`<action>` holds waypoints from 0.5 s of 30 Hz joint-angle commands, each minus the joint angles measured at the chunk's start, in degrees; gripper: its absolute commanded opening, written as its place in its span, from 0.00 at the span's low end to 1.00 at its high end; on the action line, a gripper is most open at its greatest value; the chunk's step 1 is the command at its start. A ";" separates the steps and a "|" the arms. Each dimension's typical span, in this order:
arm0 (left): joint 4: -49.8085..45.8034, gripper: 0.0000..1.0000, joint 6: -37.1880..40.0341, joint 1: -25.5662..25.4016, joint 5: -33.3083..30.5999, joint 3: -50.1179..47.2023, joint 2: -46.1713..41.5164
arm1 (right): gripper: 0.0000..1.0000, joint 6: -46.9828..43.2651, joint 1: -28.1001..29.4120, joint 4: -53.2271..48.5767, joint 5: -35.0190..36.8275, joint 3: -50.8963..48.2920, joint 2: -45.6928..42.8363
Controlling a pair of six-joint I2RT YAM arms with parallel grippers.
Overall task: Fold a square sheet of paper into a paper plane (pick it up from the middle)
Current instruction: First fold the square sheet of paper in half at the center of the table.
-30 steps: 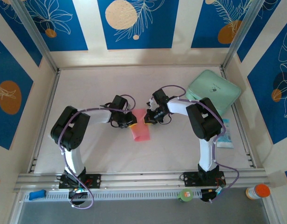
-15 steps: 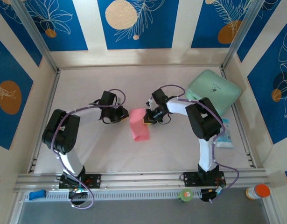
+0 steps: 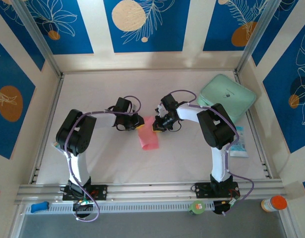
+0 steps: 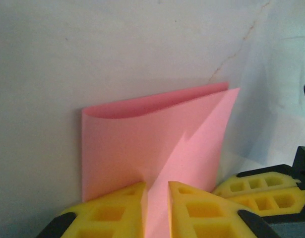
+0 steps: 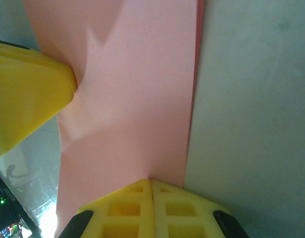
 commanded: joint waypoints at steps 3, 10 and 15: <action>-4.42 0.20 5.12 4.02 -6.67 -0.15 1.17 | 0.00 -1.28 -0.71 -9.32 17.31 -4.78 7.66; -7.37 0.18 8.65 5.94 -3.53 3.62 -0.34 | 0.00 -1.82 -1.09 -9.23 16.75 -4.65 7.70; -4.43 0.18 6.39 2.65 0.21 4.42 -2.60 | 0.00 -1.77 -1.09 -9.17 16.31 -4.37 8.07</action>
